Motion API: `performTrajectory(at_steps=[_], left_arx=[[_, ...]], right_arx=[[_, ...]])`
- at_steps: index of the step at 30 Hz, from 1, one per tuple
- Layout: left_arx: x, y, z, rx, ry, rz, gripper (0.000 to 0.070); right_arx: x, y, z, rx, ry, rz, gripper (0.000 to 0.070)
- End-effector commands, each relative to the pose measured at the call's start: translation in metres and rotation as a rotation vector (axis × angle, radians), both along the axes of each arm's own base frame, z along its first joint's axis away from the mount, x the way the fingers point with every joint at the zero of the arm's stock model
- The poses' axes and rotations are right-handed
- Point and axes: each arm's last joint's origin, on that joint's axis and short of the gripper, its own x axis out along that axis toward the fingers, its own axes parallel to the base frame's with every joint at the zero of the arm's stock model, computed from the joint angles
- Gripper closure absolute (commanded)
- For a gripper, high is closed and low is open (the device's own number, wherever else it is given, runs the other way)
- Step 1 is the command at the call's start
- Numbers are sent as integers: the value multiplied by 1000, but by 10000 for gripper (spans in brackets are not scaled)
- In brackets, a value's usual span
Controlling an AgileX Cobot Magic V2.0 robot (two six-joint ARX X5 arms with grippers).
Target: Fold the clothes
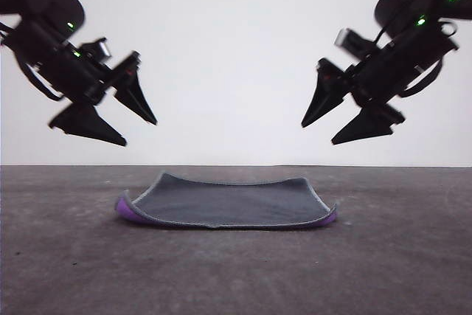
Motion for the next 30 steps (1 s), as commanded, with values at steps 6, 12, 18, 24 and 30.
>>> performTrajectory(at_steps=[6,12,18,24,30], left_arx=[[24,-14,-29,-1,38,-32,265],[29,-18,-50,3,67,-39,265],[31,-22,-60,2,80,-43,265],[35,-26,-57,-5,18,-52,269],[37,-30,-57,-11,-8,-57,274]], right_arx=[[19,7,-26,5,62,-3,245],[24,9,-44,1,87,0,245],[26,13,-57,0,98,13,245],[29,21,-58,29,70,25,245],[31,29,-66,47,86,26,245]])
